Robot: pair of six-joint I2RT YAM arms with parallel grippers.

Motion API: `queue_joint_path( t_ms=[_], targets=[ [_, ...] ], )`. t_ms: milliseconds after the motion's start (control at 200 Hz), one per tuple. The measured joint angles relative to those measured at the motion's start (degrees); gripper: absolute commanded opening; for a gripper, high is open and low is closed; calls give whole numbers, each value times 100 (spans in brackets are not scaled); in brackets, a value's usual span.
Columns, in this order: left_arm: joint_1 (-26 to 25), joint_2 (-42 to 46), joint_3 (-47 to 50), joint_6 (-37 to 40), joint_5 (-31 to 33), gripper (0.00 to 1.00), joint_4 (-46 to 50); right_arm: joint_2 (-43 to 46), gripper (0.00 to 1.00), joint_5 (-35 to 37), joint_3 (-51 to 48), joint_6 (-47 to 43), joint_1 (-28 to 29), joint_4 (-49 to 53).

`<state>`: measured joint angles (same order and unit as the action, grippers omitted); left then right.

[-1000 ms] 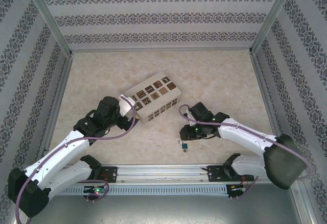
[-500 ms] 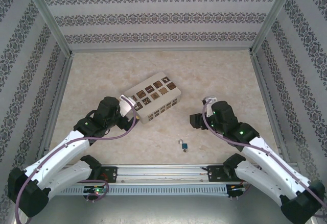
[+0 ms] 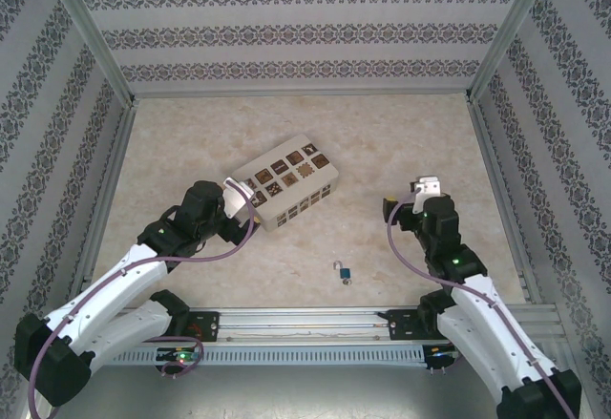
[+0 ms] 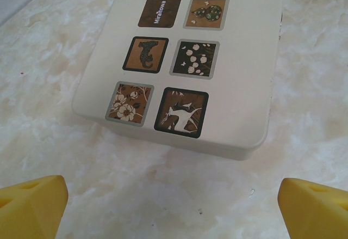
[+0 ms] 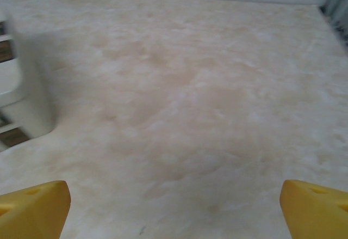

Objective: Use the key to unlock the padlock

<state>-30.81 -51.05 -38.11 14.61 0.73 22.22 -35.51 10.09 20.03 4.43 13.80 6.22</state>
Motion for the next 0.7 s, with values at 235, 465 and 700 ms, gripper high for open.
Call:
queue_joint_path(
  t_ms=[235,465,700],
  targets=[
    [0,0,2,2,0,99,0,-745,98,-52,-977,-192,-549,-1635],
    [0,0,2,2,0,99,0,-1694,98,-295,-1106,-382,-732,-3174],
    [0,0,2,2,0,99,0,-3121,98,-599,-1067,-420,-966,-4833]
  ],
)
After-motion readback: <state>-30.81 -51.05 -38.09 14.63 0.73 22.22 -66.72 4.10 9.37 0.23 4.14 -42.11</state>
